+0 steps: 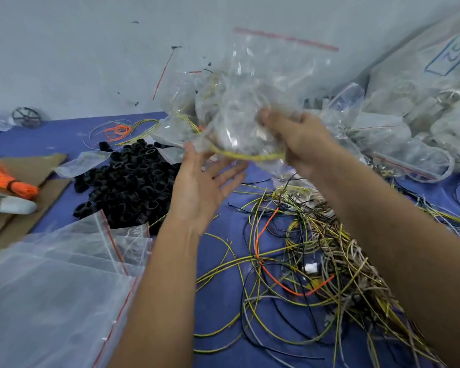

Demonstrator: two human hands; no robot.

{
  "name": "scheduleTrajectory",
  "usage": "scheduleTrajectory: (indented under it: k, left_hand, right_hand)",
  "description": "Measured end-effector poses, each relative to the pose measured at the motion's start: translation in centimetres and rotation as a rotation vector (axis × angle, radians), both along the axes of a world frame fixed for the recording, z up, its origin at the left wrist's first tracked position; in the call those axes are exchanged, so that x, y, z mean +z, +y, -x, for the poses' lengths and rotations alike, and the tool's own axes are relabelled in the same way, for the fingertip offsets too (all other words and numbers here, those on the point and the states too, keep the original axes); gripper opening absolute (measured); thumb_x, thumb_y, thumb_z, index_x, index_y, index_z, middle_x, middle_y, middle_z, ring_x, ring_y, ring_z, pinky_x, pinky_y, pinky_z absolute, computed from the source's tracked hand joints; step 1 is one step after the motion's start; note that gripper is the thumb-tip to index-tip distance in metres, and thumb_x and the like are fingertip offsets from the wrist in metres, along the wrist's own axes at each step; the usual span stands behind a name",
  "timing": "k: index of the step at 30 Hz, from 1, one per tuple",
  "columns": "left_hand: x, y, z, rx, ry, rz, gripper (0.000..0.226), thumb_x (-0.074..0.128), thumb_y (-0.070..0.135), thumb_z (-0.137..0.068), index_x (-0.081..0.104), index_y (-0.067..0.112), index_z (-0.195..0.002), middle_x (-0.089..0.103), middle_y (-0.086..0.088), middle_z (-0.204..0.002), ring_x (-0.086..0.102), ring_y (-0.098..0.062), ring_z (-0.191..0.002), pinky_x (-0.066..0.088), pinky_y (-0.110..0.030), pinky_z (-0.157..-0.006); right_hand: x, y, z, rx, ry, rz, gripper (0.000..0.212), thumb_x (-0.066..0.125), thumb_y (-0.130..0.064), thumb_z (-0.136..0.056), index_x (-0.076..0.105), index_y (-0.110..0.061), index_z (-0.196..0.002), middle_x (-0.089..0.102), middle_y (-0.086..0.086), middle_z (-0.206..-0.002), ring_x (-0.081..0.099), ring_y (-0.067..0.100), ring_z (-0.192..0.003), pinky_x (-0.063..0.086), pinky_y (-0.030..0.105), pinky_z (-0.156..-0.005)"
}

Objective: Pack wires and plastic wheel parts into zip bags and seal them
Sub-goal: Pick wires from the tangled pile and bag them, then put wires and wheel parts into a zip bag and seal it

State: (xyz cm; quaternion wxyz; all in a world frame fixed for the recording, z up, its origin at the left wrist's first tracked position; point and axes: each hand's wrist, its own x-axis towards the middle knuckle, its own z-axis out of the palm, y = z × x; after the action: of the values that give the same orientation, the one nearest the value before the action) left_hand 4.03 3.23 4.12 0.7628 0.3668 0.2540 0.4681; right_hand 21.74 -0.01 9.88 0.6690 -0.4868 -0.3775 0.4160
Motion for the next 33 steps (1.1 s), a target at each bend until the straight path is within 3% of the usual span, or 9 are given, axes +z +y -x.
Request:
scheduleTrajectory:
  k: [2,6,10,13,15,19,22,28,33]
  left_hand:
    - [-0.1,0.0,-0.1,0.014,0.018,-0.037,0.068,0.032,0.062,-0.104,0.049,0.007,-0.141,0.069,-0.020,-0.129,0.068,-0.039,-0.118,0.056,-0.048,-0.098]
    - [-0.6,0.4,0.1,0.045,0.045,-0.069,0.065,0.035,0.060,-0.105,0.053,0.007,-0.138,0.070,-0.019,-0.127,0.069,-0.038,-0.115,0.058,-0.049,-0.095]
    - [-0.3,0.8,0.7,0.171,0.062,-0.077,0.057,0.037,0.057,-0.106,0.060,0.009,-0.127,0.073,-0.014,-0.121,0.073,-0.032,-0.106,0.062,-0.040,-0.081]
    - [0.3,0.8,1.3,0.361,0.092,-0.091,0.046,0.040,0.049,-0.108,0.065,0.010,-0.109,0.077,-0.006,-0.098,0.073,-0.023,-0.079,0.057,-0.028,-0.060]
    - [0.9,0.9,2.0,0.508,0.120,-0.120,0.038,0.042,0.040,-0.108,0.065,0.011,-0.097,0.073,-0.003,-0.084,0.065,-0.018,-0.063,0.048,-0.025,-0.051]
    - [2.1,0.9,4.2,0.728,0.143,-0.123,0.032,0.043,0.026,-0.107,0.062,0.009,-0.089,0.067,-0.003,-0.070,0.053,-0.014,-0.049,0.035,-0.024,-0.045]
    - [2.4,0.6,7.3,0.817,0.248,-0.155,0.028,0.043,0.017,-0.104,0.060,0.008,-0.084,0.064,-0.001,-0.062,0.047,-0.014,-0.044,0.029,-0.023,-0.042]
    - [2.6,0.0,13.7,0.938,0.325,-0.118,0.025,0.044,0.012,-0.100,0.057,0.011,-0.079,0.061,0.001,-0.058,0.044,-0.012,-0.043,0.028,-0.023,-0.042]
    - [2.7,-0.6,13.5,0.821,0.468,-0.182,0.024,0.046,0.016,-0.102,0.058,0.013,-0.082,0.065,0.005,-0.060,0.048,-0.009,-0.046,0.031,-0.023,-0.045]
  right_hand:
    - [2.9,4.1,-0.8,0.007,0.177,-0.073,0.008,0.074,-0.009,-0.091,0.066,-0.006,-0.094,0.064,0.009,-0.089,0.059,0.013,-0.067,0.052,0.023,-0.053]
    - [5.5,8.4,-1.1,0.032,0.516,-0.119,0.018,0.067,-0.011,-0.097,0.059,0.002,-0.105,0.054,0.029,-0.132,0.067,0.036,-0.112,0.057,0.042,-0.096]
    - [2.2,7.4,2.1,0.044,0.153,0.034,0.041,0.063,-0.011,-0.099,0.046,0.002,-0.134,0.062,0.027,-0.120,0.073,0.032,-0.088,0.063,0.036,-0.074]
    - [-0.9,4.6,5.5,0.007,-0.039,0.129,0.029,0.058,-0.001,-0.097,0.052,0.003,-0.124,0.067,0.020,-0.088,0.064,0.025,-0.055,0.054,0.029,-0.047]
    - [-2.8,2.7,7.9,0.037,-0.225,0.198,0.010,0.058,-0.001,-0.096,0.062,-0.003,-0.104,0.068,0.018,-0.080,0.060,0.023,-0.048,0.047,0.025,-0.043]
    - [-4.9,-0.6,13.4,0.232,-0.765,0.155,0.020,0.056,-0.001,-0.088,0.067,-0.011,-0.073,0.073,0.017,-0.071,0.068,0.033,-0.056,0.053,0.039,-0.046]
    - [-5.2,-2.1,17.7,0.237,-0.937,0.054,0.025,0.052,-0.003,-0.085,0.062,-0.015,-0.065,0.070,0.019,-0.070,0.067,0.038,-0.070,0.052,0.042,-0.059]
    - [-7.5,-5.4,23.2,0.438,-1.384,0.132,0.022,0.072,-0.024,-0.083,0.067,-0.012,-0.101,0.067,0.018,-0.105,0.067,0.040,-0.095,0.043,0.034,-0.066]
    - [-6.8,-4.6,21.3,0.393,-1.172,0.123,0.005,0.075,-0.018,-0.080,0.072,-0.016,-0.083,0.073,0.008,-0.090,0.069,0.029,-0.090,0.056,0.034,-0.075]
